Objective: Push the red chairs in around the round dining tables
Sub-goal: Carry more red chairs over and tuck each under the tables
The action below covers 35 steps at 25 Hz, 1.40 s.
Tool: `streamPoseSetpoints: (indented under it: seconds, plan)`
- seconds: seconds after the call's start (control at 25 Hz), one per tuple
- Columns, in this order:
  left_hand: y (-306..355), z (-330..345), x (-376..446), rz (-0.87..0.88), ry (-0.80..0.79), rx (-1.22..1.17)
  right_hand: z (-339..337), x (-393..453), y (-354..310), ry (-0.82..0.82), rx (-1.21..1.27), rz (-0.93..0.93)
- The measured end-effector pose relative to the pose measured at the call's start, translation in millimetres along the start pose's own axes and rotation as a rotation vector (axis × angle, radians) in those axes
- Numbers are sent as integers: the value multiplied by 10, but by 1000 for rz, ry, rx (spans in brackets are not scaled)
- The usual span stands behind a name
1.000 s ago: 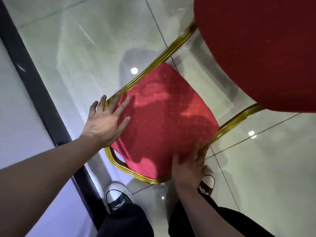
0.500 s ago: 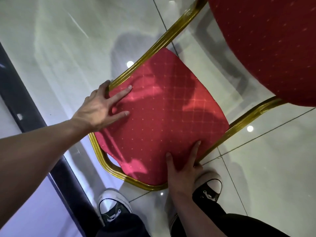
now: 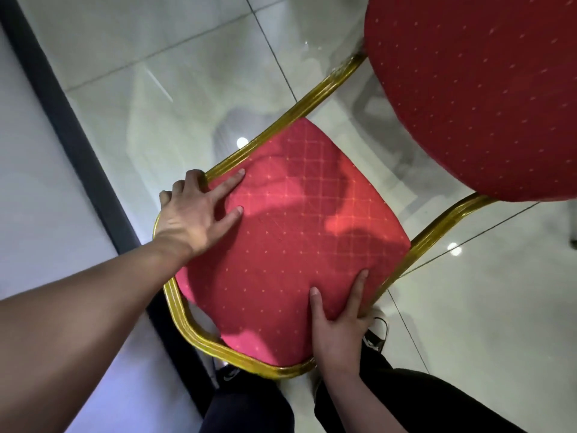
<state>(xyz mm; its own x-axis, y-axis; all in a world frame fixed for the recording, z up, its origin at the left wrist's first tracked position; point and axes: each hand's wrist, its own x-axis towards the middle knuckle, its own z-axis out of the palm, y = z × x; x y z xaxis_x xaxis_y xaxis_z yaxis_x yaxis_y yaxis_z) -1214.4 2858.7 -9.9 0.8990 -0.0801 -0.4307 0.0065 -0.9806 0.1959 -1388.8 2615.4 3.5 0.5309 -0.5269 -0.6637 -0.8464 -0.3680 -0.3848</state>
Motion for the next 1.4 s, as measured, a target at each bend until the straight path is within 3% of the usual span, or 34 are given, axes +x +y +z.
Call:
streamPoseSetpoints:
  seconds: [0.2,0.68,0.96,1.04,1.24,1.4]
  plan:
    - [199,-948,-611,-48,11,138,-613,-805,-397,-43,-63,31]
    - [756,-3236,-1731,-175,-209,316,-2188,-2417,-1298,-230,-145,107]
    - [1265,-4456,-1944,-139,-485,418,-2959,-2745,-1796,-178,-140,213]
    - [1382,-4799,-1997,-96,-526,392,-3242,-2732,-1877,-245,-152,207]
    - [1700,-5219,-2414,22,-509,276,-3809,-2595,-2015,-425,-204,144]
    - [1948,-5367,-2944,166,-309,192,-4111,-2638,-2126,-434,-116,145]
